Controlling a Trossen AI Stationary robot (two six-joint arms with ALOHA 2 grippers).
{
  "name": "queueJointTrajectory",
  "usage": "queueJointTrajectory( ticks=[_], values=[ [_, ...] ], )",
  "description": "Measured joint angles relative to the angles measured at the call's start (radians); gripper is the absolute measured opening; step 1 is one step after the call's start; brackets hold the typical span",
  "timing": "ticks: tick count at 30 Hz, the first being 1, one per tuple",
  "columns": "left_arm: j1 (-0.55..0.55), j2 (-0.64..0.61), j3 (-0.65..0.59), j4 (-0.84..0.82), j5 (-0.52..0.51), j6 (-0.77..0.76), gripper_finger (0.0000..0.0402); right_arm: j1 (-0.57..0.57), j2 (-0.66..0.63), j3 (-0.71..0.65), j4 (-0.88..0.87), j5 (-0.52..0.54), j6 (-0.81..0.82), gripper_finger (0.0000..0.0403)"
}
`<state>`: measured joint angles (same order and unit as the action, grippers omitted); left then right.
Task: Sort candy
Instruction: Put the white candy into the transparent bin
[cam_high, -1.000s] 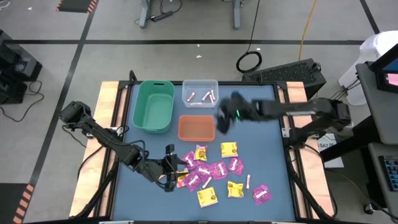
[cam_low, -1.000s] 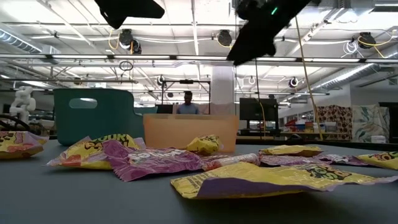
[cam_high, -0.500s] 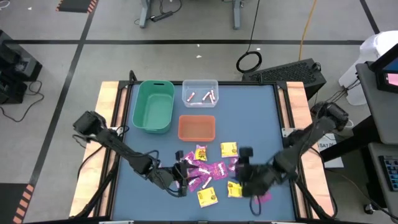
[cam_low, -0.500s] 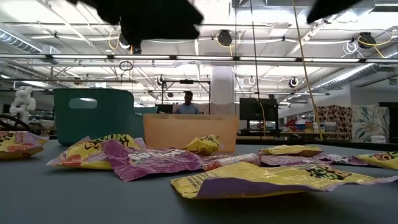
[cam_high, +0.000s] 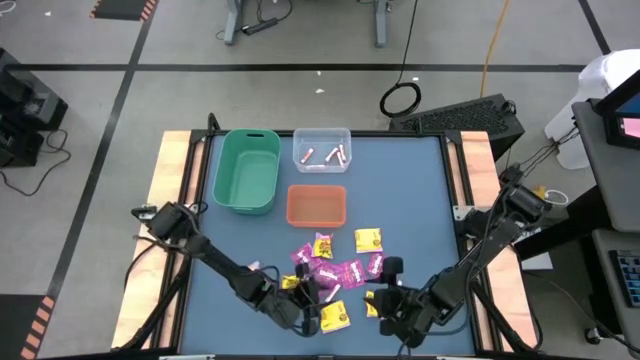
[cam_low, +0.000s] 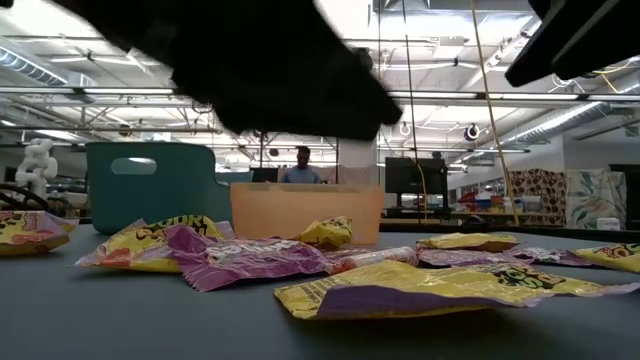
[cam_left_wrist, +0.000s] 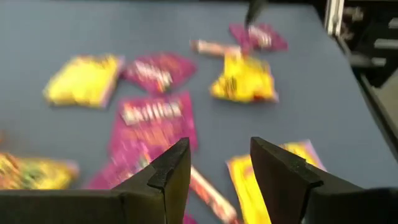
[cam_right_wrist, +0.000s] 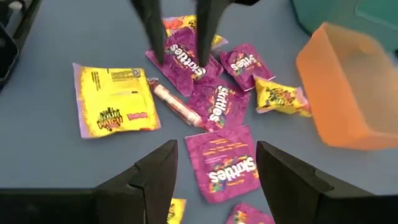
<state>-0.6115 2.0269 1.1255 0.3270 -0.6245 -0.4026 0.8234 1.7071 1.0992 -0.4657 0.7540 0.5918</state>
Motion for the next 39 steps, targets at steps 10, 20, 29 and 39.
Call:
queueJointTrajectory(
  ticks=[10, 20, 29, 39],
  values=[
    [0.001, 0.051, 0.0, -0.004, 0.072, -0.082, 0.0173, 0.031, 0.012, 0.0, 0.01, -0.019, 0.127, 0.0208],
    [0.006, 0.103, 0.0, 0.005, 0.037, -0.063, 0.0173, 0.029, 0.012, 0.0, 0.036, -0.015, 0.097, 0.0208],
    [0.034, 0.106, 0.0, 0.003, 0.1, -0.114, 0.0173, 0.029, 0.012, 0.0, 0.037, 0.013, 0.088, 0.0208],
    [0.042, 0.113, 0.002, -0.056, 0.093, -0.087, 0.0154, 0.029, 0.012, 0.0, 0.044, 0.011, 0.088, 0.0208]
  ],
)
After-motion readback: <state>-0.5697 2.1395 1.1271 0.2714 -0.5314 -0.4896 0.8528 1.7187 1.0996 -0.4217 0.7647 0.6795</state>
